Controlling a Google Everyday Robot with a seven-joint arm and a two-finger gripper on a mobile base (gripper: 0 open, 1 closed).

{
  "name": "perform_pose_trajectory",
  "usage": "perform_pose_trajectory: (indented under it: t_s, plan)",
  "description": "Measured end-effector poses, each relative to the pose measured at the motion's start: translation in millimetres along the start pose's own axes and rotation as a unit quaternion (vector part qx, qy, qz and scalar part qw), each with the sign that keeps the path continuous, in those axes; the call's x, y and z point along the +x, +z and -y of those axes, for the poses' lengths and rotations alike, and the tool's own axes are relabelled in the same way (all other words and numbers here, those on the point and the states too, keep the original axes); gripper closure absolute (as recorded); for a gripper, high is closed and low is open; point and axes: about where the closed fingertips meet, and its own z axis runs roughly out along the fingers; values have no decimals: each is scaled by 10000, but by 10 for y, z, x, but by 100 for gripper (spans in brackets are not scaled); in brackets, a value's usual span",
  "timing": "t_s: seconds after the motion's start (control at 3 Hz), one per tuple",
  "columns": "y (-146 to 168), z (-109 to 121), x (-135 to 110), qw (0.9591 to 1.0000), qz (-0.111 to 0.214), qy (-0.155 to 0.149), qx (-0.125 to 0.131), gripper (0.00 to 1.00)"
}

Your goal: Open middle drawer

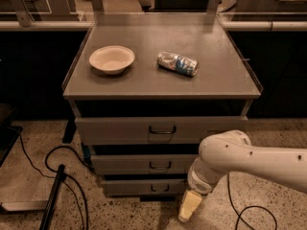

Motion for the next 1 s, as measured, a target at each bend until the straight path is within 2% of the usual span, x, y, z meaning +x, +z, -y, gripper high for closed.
perform_pose_trajectory:
  t_s: [0.33,0.67,1.0]
  plan:
    - [19,0,-2,10000,5,-5,-6,0]
    - [80,44,38,9997,199,79,103,0]
    - [173,316,71,9973,541,329,382,0]
